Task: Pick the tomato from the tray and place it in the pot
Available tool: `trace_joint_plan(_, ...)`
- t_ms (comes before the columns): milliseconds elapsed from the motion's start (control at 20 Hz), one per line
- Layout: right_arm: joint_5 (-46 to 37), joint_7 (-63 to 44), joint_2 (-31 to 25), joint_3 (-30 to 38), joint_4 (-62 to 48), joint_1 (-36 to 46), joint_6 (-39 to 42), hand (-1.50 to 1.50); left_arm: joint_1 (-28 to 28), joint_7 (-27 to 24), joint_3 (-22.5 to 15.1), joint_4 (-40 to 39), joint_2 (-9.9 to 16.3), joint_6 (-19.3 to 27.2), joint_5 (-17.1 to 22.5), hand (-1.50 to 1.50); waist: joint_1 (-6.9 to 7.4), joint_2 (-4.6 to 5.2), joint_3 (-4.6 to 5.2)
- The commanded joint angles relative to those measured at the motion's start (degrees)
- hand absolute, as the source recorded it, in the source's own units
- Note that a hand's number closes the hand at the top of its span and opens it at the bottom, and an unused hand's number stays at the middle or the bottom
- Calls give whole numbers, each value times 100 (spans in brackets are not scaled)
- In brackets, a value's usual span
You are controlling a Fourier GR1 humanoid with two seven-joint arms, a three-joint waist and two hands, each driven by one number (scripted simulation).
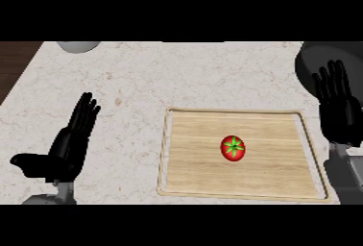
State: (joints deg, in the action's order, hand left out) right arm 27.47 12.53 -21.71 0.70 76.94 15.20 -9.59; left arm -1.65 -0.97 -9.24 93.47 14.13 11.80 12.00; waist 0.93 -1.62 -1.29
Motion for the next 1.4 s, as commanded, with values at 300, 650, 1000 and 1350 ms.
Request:
trace_joint_plan(300,-2698,-1309,-997,-1511,-180,-538,-1730,150,196,599,-474,-582,373,-546,-210,0,-378,272,392)
trace_joint_plan(650,-4210,-590,1015,-1985,1287,-546,-5038,-150,98,927,-563,-965,440,-906,-57,0,-371,81,170)
trace_joint_plan(1000,-5697,-2918,1088,-2756,1709,-1249,-4564,-150,-27,841,-497,-1179,411,-999,-42,0,-417,81,208)
trace_joint_plan(1350,-6825,-5485,1613,-2687,2418,-894,-3485,-150,-120,802,-459,-1287,349,-1071,-2,0,-289,112,189)
